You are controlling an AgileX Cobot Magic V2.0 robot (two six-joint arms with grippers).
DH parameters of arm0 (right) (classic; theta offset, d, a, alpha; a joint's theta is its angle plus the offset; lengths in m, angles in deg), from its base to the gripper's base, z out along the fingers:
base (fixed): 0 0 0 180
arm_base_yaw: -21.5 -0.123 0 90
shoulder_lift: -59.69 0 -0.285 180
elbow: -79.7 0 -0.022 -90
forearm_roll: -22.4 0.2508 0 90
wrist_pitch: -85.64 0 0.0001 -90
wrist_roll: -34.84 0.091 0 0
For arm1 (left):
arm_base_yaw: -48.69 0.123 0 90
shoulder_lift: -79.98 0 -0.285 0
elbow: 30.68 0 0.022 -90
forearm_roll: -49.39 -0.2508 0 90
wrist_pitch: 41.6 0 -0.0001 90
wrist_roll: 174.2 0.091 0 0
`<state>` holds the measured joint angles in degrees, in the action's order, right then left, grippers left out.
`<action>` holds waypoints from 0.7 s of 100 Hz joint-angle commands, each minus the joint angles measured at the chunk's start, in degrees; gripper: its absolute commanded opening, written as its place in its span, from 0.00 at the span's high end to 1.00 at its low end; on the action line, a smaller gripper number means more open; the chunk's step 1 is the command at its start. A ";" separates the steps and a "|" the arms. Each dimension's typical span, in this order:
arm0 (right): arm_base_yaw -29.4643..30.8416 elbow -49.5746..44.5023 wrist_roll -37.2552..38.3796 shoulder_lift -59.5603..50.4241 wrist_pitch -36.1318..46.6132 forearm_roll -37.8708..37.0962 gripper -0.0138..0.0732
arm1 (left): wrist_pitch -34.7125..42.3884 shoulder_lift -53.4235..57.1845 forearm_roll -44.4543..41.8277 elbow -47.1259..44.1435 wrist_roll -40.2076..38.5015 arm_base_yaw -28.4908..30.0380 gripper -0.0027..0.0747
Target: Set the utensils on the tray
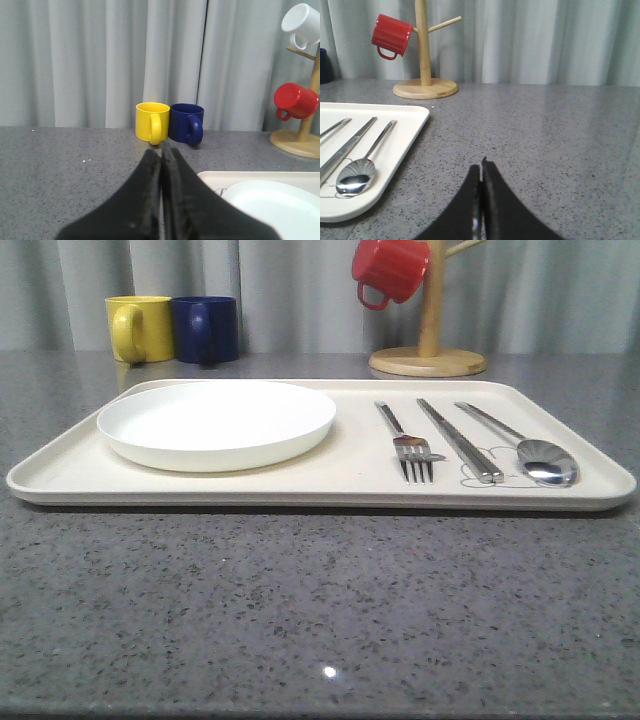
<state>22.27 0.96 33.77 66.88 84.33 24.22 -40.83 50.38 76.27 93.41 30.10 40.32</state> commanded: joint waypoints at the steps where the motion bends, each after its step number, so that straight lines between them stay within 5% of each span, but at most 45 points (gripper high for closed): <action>1: 0.27 0.97 -0.44 -1.29 5.05 0.21 0.92 | 3.88 -0.31 0.29 1.57 -0.07 -0.28 0.99; 57: 0.27 0.97 -0.44 -1.29 5.05 0.21 0.92 | 4.11 -0.31 -0.08 1.43 -0.07 -0.28 0.99; 70: 0.27 0.97 -0.44 -1.29 5.05 0.21 0.92 | 5.22 -0.31 -10.21 -0.15 -7.20 -0.28 0.99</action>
<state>22.27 0.96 33.77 66.88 84.33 24.22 -40.47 50.40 72.46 92.49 28.12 40.32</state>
